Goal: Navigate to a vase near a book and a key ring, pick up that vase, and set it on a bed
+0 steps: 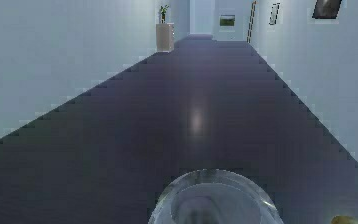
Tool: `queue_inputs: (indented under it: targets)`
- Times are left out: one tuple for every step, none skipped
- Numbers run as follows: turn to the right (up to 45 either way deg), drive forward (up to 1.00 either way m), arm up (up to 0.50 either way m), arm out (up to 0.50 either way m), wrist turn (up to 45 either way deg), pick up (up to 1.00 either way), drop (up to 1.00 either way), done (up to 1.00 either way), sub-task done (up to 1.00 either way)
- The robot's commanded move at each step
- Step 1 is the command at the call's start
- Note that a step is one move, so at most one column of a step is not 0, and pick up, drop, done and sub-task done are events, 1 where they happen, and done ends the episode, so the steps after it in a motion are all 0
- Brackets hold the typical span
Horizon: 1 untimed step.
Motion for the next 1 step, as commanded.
queue_inputs:
  targets:
    - [-33.0,0.0,0.0,0.0,0.0,0.0,0.0,0.0,0.0]
